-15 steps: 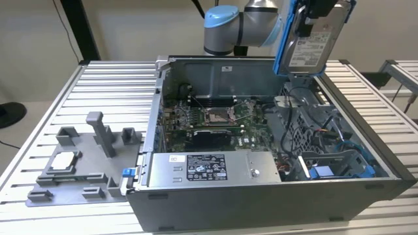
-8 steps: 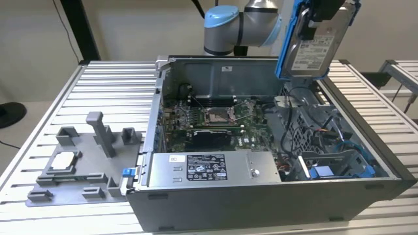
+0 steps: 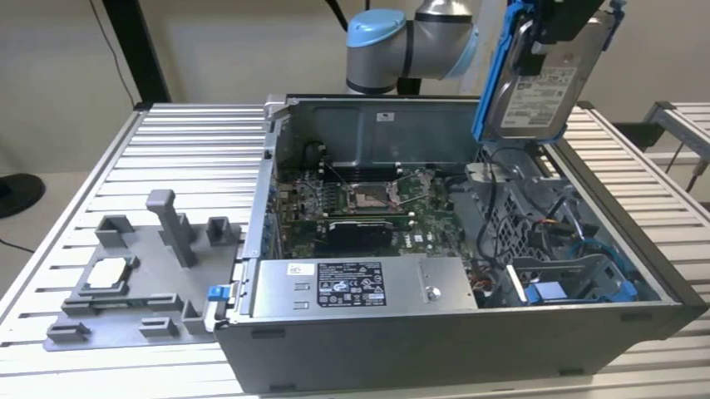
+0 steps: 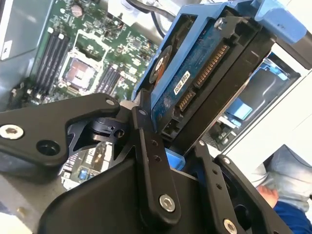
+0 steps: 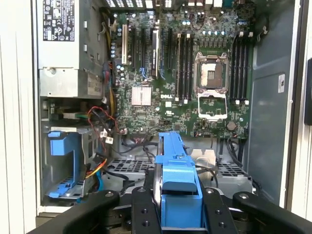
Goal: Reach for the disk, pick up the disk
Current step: 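Pick up the disk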
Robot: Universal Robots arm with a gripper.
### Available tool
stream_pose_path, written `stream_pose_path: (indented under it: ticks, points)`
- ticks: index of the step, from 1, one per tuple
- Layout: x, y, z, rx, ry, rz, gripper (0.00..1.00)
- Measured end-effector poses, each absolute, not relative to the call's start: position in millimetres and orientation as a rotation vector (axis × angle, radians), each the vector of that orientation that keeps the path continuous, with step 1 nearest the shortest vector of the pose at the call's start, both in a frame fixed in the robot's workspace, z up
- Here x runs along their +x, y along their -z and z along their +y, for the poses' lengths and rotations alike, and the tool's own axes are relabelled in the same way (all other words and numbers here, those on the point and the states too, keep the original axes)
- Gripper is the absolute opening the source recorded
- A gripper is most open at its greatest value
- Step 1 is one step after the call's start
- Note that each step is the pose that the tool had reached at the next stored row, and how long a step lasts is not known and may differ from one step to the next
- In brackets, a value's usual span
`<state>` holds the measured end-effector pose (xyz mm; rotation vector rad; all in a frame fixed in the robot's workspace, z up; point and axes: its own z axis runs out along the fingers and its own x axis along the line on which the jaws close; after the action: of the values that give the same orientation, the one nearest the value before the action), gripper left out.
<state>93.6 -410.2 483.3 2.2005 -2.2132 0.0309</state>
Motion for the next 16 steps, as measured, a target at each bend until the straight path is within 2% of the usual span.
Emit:
stream_pose_path:
  ticks: [16]
  points:
    - [94,-483,-453,2.2,-0.031,-2.213,0.0]
